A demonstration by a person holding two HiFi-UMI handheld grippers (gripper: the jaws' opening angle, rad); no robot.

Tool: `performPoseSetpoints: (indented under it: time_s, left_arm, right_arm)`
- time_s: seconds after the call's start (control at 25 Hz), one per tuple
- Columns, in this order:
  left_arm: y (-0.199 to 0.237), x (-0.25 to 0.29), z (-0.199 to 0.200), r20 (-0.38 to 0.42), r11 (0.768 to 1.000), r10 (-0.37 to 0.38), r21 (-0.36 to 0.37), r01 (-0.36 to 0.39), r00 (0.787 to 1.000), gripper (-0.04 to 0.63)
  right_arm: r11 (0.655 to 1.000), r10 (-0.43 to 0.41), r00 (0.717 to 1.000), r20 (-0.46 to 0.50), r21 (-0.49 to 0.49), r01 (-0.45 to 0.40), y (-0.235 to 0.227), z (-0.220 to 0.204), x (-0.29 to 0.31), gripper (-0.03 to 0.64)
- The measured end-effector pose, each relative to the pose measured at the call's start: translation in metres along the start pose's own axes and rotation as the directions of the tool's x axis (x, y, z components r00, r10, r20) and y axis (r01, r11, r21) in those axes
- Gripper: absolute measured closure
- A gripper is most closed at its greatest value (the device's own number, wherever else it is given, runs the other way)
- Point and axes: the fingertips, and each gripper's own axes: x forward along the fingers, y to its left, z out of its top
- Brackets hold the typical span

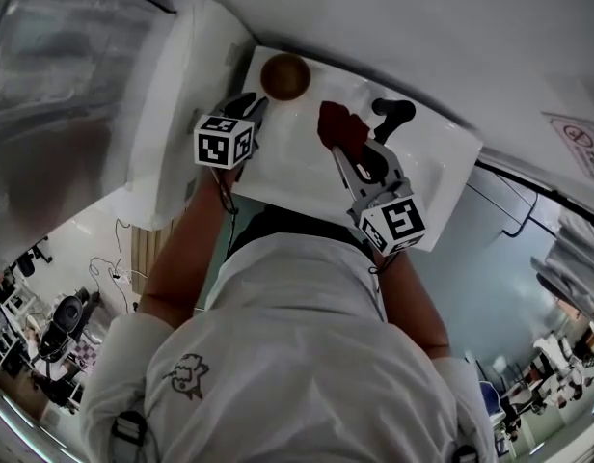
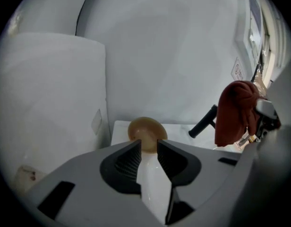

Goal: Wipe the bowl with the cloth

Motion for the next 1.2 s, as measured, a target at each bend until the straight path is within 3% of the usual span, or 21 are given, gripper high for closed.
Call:
performPoseSetpoints:
  time_s: [0.2, 0.72, 1.2]
  left_arm:
    - [0.017, 0.023, 0.0, -0.012, 0.994, 0.016, -0.104, -0.017, 1.0, 0.471]
    - [0.041, 0.061, -0.013, -0.07, 0.971, 0.07, -0.224, -0.084, 0.995, 0.463]
    - [0.028, 0.072, -0.009, -0.06, 0.979, 0.11, -0.169, -0.119, 0.992, 0.565]
  right_arm:
    - [1.0, 0.004, 1.0, -0.006, 0.012, -0.004, -0.008, -0.003, 0.002, 0.523]
    - [0.999, 0.019, 1.0, -0.001, 0.035, -0.019, -0.02, -0.004, -0.005, 0.523]
    - [0.998, 0.03, 0.999, 0.015, 0.052, -0.031, -0.018, -0.004, -0.027, 0.522]
